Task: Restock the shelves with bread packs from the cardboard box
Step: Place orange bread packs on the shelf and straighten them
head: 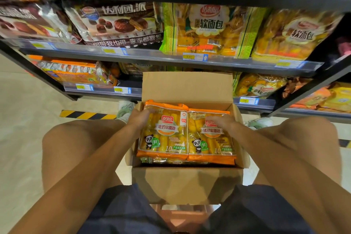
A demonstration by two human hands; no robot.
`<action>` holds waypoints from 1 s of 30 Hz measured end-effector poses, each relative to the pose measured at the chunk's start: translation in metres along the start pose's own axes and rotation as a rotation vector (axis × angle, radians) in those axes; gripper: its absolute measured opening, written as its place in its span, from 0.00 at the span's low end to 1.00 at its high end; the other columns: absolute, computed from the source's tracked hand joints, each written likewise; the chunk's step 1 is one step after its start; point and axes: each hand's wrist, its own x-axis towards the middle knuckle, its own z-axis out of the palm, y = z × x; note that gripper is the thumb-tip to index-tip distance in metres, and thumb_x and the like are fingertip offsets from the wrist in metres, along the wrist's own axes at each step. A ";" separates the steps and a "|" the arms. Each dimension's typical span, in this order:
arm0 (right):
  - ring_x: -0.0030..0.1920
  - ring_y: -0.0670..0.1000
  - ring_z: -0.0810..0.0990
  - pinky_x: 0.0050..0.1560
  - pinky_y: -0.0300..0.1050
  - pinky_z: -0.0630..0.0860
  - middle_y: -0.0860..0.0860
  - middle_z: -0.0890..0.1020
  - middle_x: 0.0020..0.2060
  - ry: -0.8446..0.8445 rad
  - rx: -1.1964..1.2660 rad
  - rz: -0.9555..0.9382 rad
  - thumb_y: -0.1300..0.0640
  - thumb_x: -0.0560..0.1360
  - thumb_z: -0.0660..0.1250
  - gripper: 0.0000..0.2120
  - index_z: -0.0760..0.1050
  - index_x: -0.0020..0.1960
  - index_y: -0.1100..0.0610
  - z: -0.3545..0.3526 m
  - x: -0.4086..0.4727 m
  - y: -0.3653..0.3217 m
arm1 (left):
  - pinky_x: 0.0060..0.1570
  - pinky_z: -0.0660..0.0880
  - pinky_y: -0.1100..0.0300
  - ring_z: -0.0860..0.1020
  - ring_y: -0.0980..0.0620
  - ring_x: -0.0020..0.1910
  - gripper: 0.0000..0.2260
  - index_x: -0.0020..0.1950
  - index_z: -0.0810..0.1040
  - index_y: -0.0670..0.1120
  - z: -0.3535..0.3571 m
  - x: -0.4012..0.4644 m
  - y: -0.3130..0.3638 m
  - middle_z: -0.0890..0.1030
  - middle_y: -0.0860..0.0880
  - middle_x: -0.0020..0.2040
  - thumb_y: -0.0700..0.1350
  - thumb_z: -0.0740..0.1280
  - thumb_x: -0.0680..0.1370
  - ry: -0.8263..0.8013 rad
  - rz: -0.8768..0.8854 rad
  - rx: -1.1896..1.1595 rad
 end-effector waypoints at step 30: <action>0.69 0.59 0.74 0.70 0.69 0.63 0.52 0.78 0.67 -0.263 0.203 -0.005 0.31 0.48 0.82 0.59 0.67 0.73 0.51 0.004 -0.008 0.020 | 0.54 0.80 0.50 0.82 0.47 0.53 0.32 0.55 0.72 0.48 -0.013 -0.019 0.020 0.82 0.47 0.54 0.50 0.85 0.58 -0.188 0.190 0.255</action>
